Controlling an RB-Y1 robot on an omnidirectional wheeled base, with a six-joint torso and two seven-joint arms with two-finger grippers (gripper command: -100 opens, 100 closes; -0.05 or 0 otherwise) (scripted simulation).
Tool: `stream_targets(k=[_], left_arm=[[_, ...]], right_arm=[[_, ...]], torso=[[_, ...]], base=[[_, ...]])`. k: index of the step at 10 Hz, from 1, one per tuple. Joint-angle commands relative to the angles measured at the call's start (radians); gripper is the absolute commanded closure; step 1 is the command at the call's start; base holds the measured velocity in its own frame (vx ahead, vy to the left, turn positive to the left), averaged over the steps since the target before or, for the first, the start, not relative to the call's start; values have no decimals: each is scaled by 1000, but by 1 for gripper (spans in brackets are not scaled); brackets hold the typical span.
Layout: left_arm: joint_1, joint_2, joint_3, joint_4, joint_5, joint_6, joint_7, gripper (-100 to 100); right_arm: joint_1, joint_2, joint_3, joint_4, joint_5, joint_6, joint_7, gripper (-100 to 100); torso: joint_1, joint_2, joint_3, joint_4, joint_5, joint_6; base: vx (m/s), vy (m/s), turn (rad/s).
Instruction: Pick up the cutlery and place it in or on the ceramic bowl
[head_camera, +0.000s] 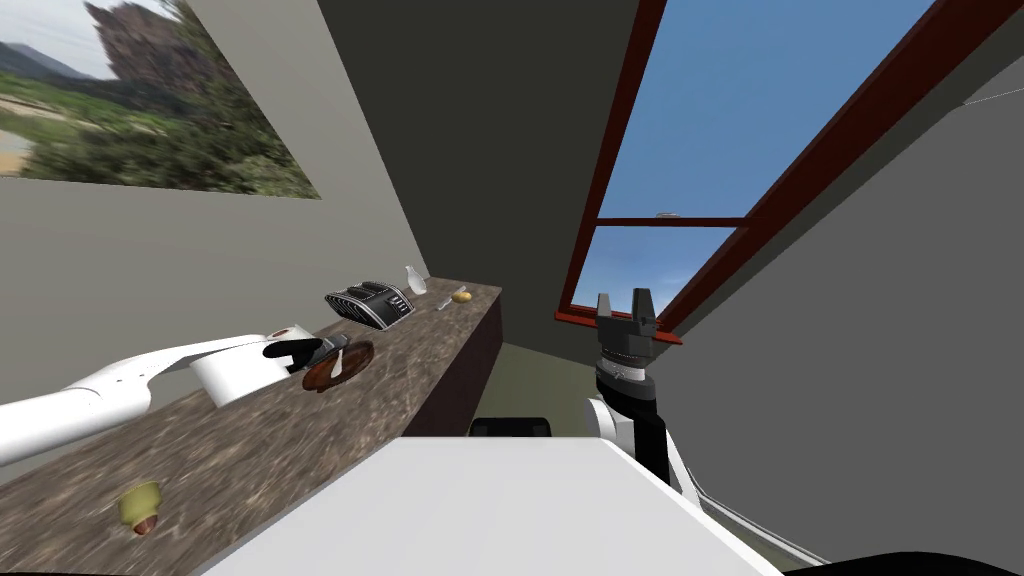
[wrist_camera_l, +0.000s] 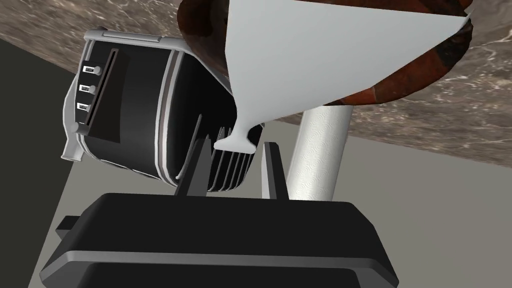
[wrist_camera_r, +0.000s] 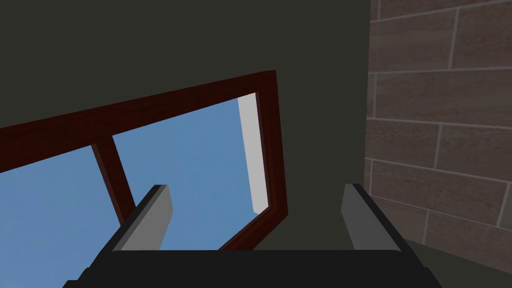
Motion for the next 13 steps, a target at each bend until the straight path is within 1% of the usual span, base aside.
stream_targets(k=[1, 3, 4, 5, 9, 10, 11, 13], left_arm=[[28, 16, -4, 21, 18, 26, 30, 100], [40, 21, -4, 29, 22, 34, 42, 100], [33, 21, -6, 31, 26, 26, 29, 100], [36, 22, -6, 32, 25, 27, 34, -100], [36, 22, -6, 32, 25, 27, 33, -100], [36, 22, -6, 32, 25, 27, 33, 0], [36, 63, 1, 2, 49, 39, 48, -100], [35, 105, 7, -29, 73, 50, 62, -100]], right_arm=[[0, 0, 0, 0, 0, 0, 0, 0], [0, 0, 0, 0, 0, 0, 0, 0], [0, 0, 0, 0, 0, 0, 0, 0], [0, 0, 0, 0, 0, 0, 0, 0], [0, 0, 0, 0, 0, 0, 0, 0], [0, 0, 0, 0, 0, 0, 0, 0], [0, 0, 0, 0, 0, 0, 0, 0], [0, 0, 0, 0, 0, 0, 0, 0]], torso=[[0, 0, 0, 0, 0, 0], [-1, -1, -1, 0, -1, -1], [-4, -2, -1, -1, -1, -2], [-6, -3, -1, -1, -2, -1], [-9, -3, -2, -1, -2, -1], [-9, -3, -2, -1, -2, -1], [-9, -3, -2, -1, -2, -1], [-7, -3, -1, 0, -2, -1]], base=[[-37, 99, -240], [-9, 66, -84], [0, 20, 2], [-1, 6, 2], [0, 0, 0], [0, 0, 0], [-7, 21, 63], [-7, 40, 51]])
